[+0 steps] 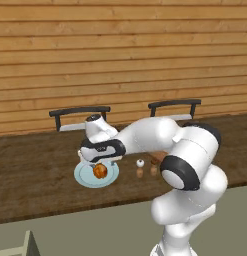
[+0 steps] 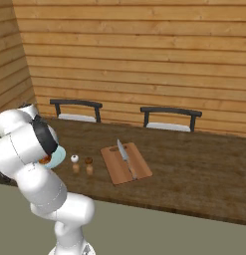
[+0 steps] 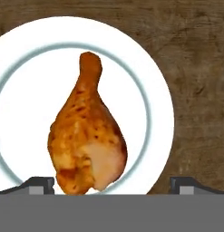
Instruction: Pick up the knife from the drawer and place it on the cutting board. Then place the meat from the plate to the cutting board.
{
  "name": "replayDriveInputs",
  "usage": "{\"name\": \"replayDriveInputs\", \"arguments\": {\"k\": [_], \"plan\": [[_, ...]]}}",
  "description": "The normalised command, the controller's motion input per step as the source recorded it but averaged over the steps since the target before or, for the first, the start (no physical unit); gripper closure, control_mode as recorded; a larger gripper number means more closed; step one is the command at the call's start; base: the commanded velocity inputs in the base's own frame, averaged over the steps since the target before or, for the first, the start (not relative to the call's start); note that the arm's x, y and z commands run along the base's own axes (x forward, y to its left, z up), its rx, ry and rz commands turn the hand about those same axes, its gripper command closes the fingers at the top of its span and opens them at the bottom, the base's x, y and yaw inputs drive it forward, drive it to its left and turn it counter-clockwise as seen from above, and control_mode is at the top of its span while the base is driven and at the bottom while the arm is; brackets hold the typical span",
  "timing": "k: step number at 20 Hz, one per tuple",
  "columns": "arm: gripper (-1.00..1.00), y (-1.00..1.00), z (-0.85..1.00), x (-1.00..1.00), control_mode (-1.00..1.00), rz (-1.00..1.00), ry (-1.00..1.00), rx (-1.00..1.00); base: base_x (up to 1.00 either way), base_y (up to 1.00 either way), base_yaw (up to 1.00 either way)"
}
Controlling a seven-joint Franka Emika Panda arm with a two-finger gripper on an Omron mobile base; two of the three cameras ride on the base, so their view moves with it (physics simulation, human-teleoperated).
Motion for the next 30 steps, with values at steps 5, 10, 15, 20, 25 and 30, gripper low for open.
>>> {"name": "replayDriveInputs", "arguments": {"k": [5,10,15,20,25,30], "plan": [[-1.0,0.42,-0.24,0.26,-1.0,0.07,0.01,0.0,0.0,0.0,0.0],[-1.0,0.07,-0.23,0.09,-1.0,0.05,0.01,0.0,0.0,0.0,0.0],[-1.0,-0.34,-0.4,0.0,-1.0,0.01,0.03,0.0,0.0,0.0,0.0],[-1.0,-0.29,-0.22,0.0,-1.0,0.0,0.02,0.0,0.0,0.0,0.0],[-1.0,0.0,-0.08,0.0,-1.0,0.0,0.0,0.0,0.0,0.0,0.0],[1.0,0.0,-0.04,0.0,-1.0,0.01,0.0,0.0,0.0,0.0,0.0]]}}
